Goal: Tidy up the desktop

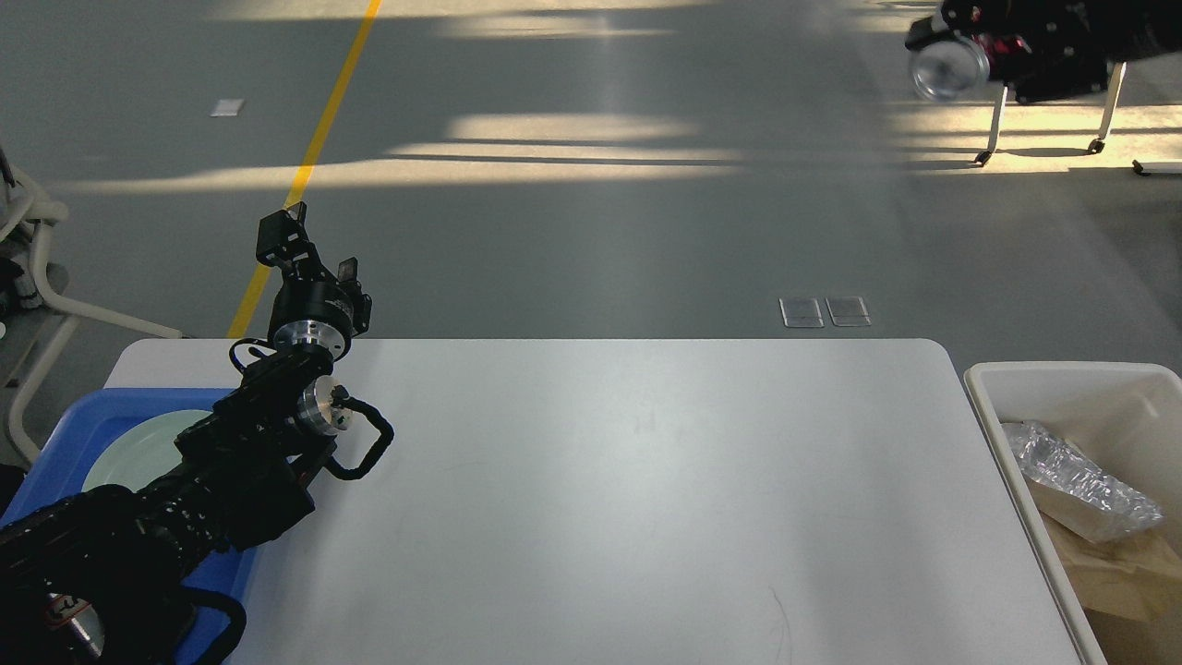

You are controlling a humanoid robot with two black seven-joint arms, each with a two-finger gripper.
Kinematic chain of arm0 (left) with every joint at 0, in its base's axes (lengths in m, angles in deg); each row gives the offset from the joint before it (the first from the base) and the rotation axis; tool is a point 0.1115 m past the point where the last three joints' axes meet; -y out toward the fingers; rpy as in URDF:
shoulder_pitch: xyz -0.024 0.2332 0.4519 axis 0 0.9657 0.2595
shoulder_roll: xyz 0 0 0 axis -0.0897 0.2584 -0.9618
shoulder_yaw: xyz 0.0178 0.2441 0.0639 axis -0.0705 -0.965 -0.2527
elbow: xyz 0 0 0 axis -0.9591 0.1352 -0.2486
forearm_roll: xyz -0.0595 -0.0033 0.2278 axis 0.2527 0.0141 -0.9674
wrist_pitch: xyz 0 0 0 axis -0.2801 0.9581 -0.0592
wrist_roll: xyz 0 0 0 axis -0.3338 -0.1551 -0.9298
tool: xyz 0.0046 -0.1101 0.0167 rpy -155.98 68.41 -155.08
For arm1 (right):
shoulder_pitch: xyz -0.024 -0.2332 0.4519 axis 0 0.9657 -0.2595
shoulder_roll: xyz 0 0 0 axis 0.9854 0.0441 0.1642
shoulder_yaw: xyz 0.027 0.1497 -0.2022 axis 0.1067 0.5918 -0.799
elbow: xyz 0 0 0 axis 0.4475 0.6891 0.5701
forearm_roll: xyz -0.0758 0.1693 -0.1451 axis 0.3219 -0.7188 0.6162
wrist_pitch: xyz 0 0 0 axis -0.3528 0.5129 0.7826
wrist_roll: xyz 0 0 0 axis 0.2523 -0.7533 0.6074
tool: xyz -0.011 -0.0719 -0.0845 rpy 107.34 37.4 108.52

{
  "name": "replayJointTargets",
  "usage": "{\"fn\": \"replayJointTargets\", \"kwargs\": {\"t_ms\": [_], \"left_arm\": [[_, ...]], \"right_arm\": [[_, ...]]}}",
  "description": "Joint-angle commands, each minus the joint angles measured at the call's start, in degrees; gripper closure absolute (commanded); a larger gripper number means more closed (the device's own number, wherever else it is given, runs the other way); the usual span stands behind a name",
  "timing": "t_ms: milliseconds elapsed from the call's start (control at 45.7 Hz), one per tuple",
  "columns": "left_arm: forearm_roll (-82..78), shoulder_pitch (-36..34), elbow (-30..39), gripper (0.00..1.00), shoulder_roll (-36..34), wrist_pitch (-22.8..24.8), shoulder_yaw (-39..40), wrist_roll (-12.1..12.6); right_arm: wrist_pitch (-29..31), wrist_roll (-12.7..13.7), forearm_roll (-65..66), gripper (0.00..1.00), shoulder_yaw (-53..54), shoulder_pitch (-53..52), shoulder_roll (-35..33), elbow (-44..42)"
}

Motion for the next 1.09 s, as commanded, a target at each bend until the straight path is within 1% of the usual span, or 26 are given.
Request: {"fn": "replayJointTargets", "kwargs": {"t_ms": [0, 22, 109, 241, 350, 481, 525, 591, 613, 634, 722, 919, 1072], "left_arm": [[0.00, 0.00, 0.00, 0.04, 0.00, 0.03, -0.03, -0.02], [0.00, 0.00, 0.00, 0.04, 0.00, 0.03, -0.03, -0.02], [0.00, 0.00, 0.00, 0.04, 0.00, -0.06, -0.03, -0.02], [0.00, 0.00, 0.00, 0.04, 0.00, -0.06, -0.03, -0.02], [0.00, 0.00, 0.00, 0.04, 0.00, -0.06, -0.03, -0.02], [0.00, 0.00, 0.00, 0.04, 0.00, 0.03, -0.03, -0.02], [0.00, 0.00, 0.00, 0.04, 0.00, 0.03, -0.03, -0.02], [0.00, 0.00, 0.00, 0.04, 0.00, 0.03, -0.03, -0.02], [0.00, 0.00, 0.00, 0.04, 0.00, 0.03, -0.03, -0.02], [0.00, 0.00, 0.00, 0.04, 0.00, -0.06, -0.03, -0.02], [0.00, 0.00, 0.00, 0.04, 0.00, -0.06, -0.03, -0.02], [0.00, 0.00, 0.00, 0.04, 0.00, -0.06, -0.03, -0.02], [0.00, 0.00, 0.00, 0.04, 0.00, -0.06, -0.03, -0.02]], "right_arm": [[-5.54, -0.29, 0.26, 0.63, 0.03, 14.99, 0.03, -6.79], [-8.17, -0.37, 0.17, 0.62, 0.03, 19.27, 0.29, -8.28], [-13.72, -0.46, 0.17, 0.59, 0.03, 27.30, 0.38, -11.10], [-19.35, -0.55, -0.01, 0.56, 0.39, 36.44, 0.91, -14.96], [-24.09, -0.55, -0.62, 0.54, 0.47, 43.56, 2.84, -18.66], [-28.93, -0.64, -0.97, 0.46, 0.47, 49.89, 5.04, -21.21], [-30.25, -0.55, -0.97, 0.39, 0.47, 51.04, 5.48, -21.47], [-32.79, -0.55, -0.97, 0.15, 0.56, 52.36, 6.27, -21.47], [-33.76, -0.46, -0.97, 0.04, 0.56, 52.62, 6.53, -21.47], [-34.73, -0.37, -0.97, 0.00, 0.65, 52.89, 6.88, -21.47], [-35.61, -0.29, -0.97, 0.00, 0.65, 53.24, 7.41, -21.39], [-35.61, -0.29, -0.97, 0.00, 0.65, 52.98, 7.50, -20.95], [-35.09, -0.46, -0.97, 0.00, 0.56, 49.74, 8.38, -19.46]]}}
